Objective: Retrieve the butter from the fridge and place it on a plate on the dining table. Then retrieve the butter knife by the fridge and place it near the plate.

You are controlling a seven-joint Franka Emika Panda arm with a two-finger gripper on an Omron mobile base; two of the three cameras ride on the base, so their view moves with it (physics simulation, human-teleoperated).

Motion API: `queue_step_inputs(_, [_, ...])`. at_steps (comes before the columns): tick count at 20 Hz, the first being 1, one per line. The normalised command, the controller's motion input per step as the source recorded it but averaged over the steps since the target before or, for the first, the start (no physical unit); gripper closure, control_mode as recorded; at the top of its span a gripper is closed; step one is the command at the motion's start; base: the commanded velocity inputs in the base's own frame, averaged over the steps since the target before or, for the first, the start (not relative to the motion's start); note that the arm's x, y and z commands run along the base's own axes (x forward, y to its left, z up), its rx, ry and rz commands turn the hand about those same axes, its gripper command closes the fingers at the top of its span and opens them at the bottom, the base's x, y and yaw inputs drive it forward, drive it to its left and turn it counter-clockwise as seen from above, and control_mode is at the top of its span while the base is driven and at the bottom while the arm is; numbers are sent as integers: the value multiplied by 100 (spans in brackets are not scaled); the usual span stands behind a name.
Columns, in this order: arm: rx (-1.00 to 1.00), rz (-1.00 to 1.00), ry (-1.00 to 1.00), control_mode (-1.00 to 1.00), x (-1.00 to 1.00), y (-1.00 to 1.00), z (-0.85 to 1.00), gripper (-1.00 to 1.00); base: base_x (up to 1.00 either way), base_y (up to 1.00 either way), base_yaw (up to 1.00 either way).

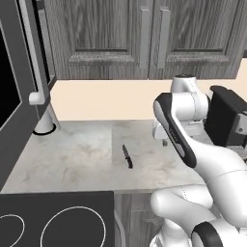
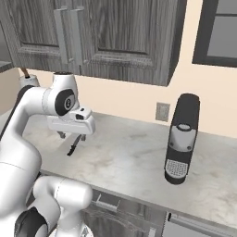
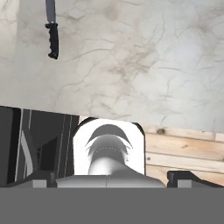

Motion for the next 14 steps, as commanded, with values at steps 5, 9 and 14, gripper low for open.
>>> queue_step_inputs(5, [0,0,0,100,0,0,0,-100,16,53,0])
queue_step_inputs(9, [0,0,0,100,0,0,0,-100,15,58,-2])
queue_step_inputs(14, [0,0,0,100,0,0,0,-100,7,35,-2])
